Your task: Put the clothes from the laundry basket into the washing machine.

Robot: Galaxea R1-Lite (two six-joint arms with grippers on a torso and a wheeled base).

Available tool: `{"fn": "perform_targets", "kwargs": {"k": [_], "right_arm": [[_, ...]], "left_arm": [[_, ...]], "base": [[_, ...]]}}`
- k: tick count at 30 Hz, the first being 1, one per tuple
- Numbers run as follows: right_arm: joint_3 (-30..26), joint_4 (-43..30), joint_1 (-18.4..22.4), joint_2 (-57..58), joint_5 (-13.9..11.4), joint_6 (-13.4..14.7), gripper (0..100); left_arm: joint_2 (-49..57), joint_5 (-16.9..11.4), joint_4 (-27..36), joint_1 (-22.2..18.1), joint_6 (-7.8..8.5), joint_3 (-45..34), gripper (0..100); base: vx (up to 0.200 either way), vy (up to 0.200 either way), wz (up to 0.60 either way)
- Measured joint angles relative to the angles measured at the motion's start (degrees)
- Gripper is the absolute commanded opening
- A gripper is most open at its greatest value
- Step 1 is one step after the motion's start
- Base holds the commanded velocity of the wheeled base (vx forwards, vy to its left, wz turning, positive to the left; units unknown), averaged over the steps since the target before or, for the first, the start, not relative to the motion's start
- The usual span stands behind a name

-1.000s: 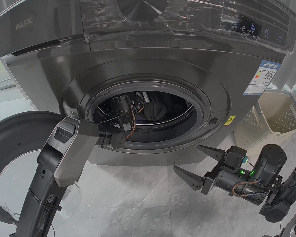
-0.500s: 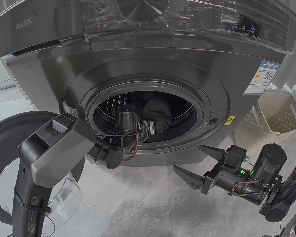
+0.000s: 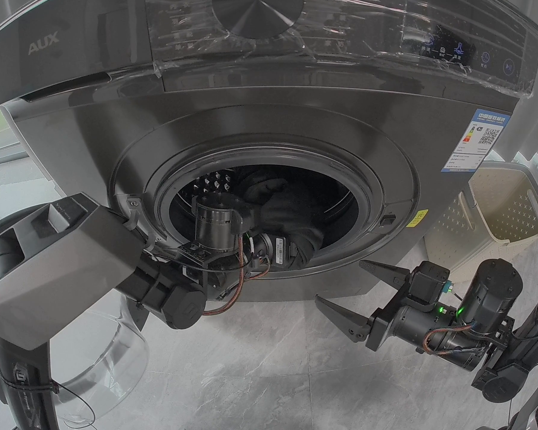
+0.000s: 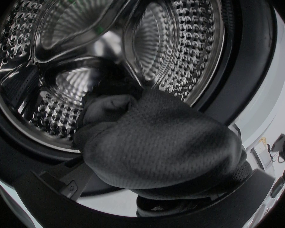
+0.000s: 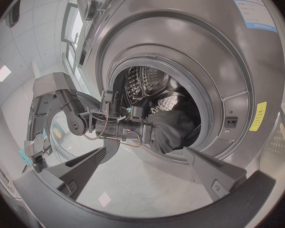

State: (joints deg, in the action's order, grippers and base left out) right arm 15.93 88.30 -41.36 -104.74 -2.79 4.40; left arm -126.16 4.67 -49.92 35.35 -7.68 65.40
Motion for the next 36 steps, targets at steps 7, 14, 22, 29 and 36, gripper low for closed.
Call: {"fn": "perform_targets", "kwargs": {"k": [7, 14, 22, 29, 36], "right_arm": [[0.05, 0.0, -0.01, 0.04, 0.0, 0.0, 100], [0.05, 0.0, -0.01, 0.0, -0.05, -0.02, 100], [-0.01, 0.0, -0.01, -0.17, -0.11, 0.0, 100], [-0.12, 0.0, -0.01, -0.24, -0.13, 0.0, 100], [-0.2, 0.0, 0.0, -0.24, -0.16, 0.0, 100]], "left_arm": [[-5.01, 0.94, -4.74, -1.56, 0.02, 9.7, 100], [-13.7, 2.74, -6.85, -4.07, -0.11, 26.0, 0], [-22.98, 7.09, -7.14, -6.17, -0.41, 44.15, 0], [-26.15, 8.22, -6.19, -6.85, -0.44, 44.93, 0], [-21.61, 6.17, -4.68, -6.23, -0.34, 30.9, 100]], "base": [[0.0, 0.0, 0.0], [0.0, 0.0, 0.0], [0.0, 0.0, 0.0], [0.0, 0.0, 0.0], [0.0, 0.0, 0.0]]}}
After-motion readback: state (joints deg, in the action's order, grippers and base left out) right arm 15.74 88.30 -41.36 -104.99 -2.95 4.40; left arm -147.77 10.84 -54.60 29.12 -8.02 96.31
